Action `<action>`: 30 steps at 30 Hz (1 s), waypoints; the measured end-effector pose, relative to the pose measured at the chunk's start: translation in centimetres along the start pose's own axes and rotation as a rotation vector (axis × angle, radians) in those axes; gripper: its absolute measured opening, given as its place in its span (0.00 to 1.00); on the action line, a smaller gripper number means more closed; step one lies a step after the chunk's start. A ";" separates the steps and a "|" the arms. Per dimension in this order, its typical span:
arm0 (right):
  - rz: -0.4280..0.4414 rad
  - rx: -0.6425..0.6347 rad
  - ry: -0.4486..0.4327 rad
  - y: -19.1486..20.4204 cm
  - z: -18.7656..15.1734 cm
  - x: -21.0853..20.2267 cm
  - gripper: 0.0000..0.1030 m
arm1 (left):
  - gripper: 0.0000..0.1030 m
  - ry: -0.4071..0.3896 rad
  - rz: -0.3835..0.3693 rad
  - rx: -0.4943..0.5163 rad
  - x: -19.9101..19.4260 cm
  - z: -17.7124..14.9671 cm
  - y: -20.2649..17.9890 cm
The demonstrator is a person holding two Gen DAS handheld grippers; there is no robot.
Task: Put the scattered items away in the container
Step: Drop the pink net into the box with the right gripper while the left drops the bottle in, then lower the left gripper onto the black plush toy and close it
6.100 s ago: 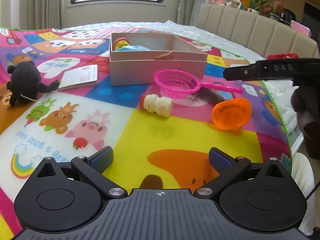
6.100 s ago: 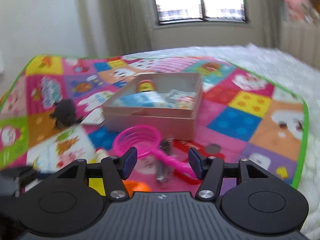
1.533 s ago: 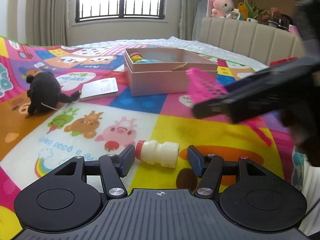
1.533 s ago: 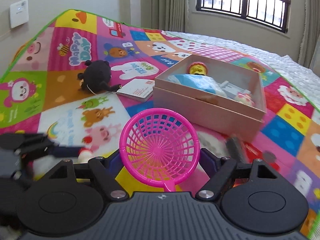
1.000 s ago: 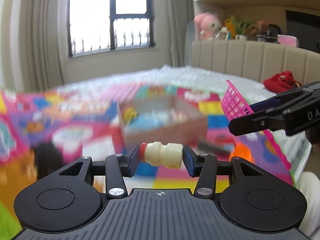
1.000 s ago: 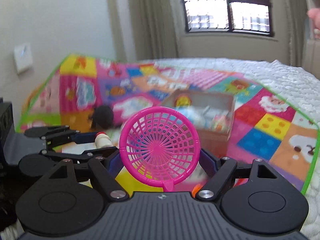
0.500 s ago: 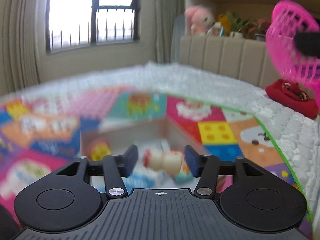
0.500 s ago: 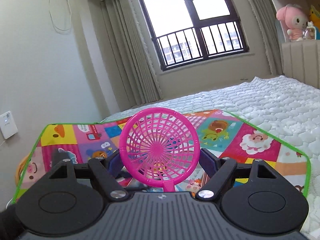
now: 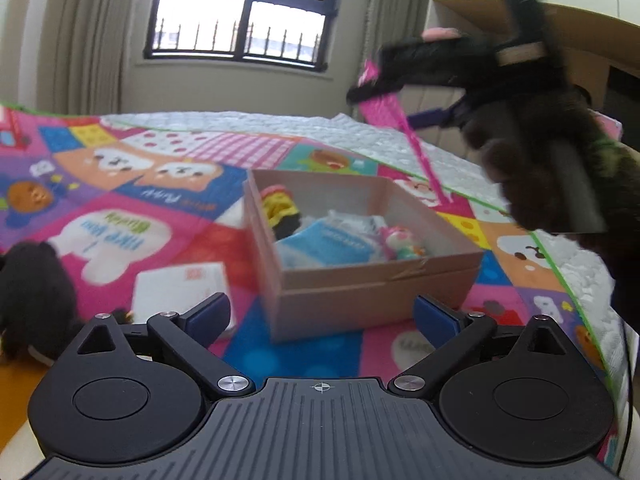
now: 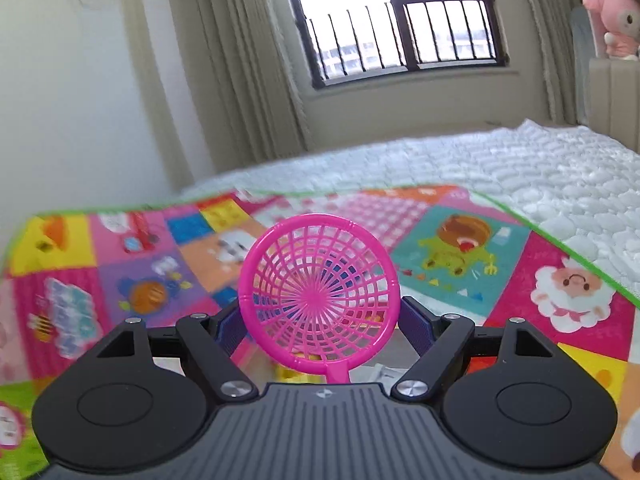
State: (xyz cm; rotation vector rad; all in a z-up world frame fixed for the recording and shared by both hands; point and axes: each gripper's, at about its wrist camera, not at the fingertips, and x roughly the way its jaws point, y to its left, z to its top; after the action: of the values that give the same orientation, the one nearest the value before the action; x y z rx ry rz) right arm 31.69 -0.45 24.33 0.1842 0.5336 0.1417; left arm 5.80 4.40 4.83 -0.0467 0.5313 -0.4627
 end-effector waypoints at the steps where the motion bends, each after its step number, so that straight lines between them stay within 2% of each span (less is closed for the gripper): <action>1: -0.025 -0.007 0.009 0.2 -0.4 0.8 0.77 | 0.99 0.001 0.000 -0.010 -0.2 -0.2 0.4; 3: -0.028 -0.021 0.041 0.3 -1.1 2.2 0.78 | 0.99 0.003 -0.009 -0.029 -0.5 -0.7 1.0; 5: -0.005 -0.007 0.098 0.2 -1.6 3.1 0.87 | 0.99 0.007 -0.013 -0.036 -0.7 -1.1 1.3; 6: -0.001 0.009 0.116 0.1 -1.7 3.2 0.88 | 1.00 0.008 -0.010 -0.034 -0.9 -1.4 1.4; 12: -0.025 -0.009 0.066 -0.1 -2.3 -1.1 0.88 | 1.00 -0.009 0.035 -0.056 -1.8 -1.8 2.4; 16: -0.028 -0.022 0.015 -0.2 -4.6 -6.2 0.94 | 1.00 -0.076 0.168 -0.048 -2.9 -1.3 3.2; 18: -0.029 -0.027 -0.002 -0.3 -6.5 -8.7 0.95 | 1.00 -0.127 0.286 -0.015 -3.1 -0.8 3.7; 20: -0.038 -0.037 -0.004 -0.3 -8.7 -10.8 0.96 | 1.00 -0.151 0.435 0.020 -2.8 -0.2 4.5; 21: -0.054 -0.047 -0.007 -0.4 -9.8 -11.7 0.96 | 1.00 -0.144 0.512 0.019 -2.4 0.2 5.2; 23: -0.101 -0.085 -0.022 -0.3 -12.1 -13.3 0.97 | 1.00 -0.104 0.603 -0.006 -1.4 0.7 6.8; 26: -0.163 -0.119 -0.042 -0.3 -15.3 -14.6 0.97 | 1.00 -0.024 0.643 -0.074 0.8 0.8 9.3; 30: -0.190 -0.074 -0.060 -0.9 -18.1 -15.6 0.98 | 0.99 0.017 0.654 -0.139 1.8 0.0 10.9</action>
State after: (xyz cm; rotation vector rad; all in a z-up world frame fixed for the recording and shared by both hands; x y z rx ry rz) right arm 9.13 -1.67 16.47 0.0651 0.4825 -0.0296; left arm 11.67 13.41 2.26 -0.0002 0.5611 0.2120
